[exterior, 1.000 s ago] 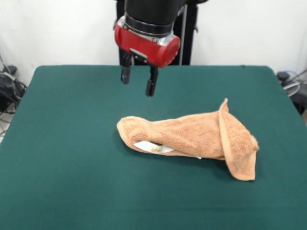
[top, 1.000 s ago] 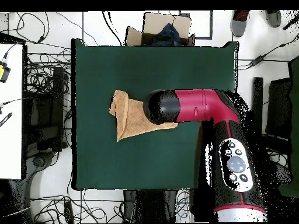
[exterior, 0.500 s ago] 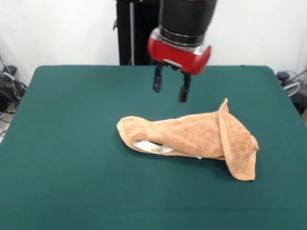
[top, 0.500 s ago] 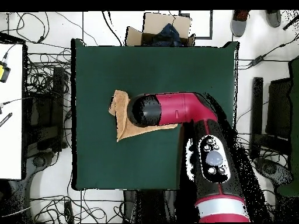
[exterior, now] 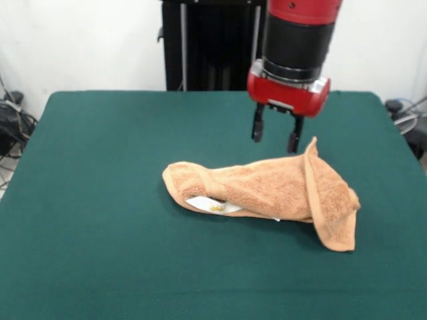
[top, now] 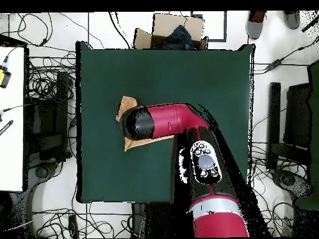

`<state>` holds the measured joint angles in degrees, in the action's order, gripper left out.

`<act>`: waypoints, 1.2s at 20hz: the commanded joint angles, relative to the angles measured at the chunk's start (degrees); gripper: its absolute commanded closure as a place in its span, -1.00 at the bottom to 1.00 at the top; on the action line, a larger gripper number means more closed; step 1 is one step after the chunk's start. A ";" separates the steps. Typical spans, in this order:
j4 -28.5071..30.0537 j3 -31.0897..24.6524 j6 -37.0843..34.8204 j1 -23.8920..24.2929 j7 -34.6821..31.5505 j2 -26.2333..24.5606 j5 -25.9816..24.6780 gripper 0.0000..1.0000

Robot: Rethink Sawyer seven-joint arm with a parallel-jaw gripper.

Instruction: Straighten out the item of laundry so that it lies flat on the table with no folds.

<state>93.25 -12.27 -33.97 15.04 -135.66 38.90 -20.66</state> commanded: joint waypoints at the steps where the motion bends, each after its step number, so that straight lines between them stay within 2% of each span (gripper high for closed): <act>1: 3.64 0.33 7.22 -2.23 -6.42 -6.41 0.00 -1.00; 5: 2.01 1.96 10.19 -3.38 -7.04 -9.28 -0.78 -1.00; 12: -3.02 5.06 16.51 -5.88 -7.91 -17.12 -0.90 -1.00; 16: -5.47 7.00 19.95 -7.66 -8.58 -21.06 -0.01 -1.00; 24: -6.73 7.84 23.52 -8.49 -8.05 -25.98 2.63 -1.00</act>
<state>88.80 -6.01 -15.49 7.36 -135.66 23.37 -19.47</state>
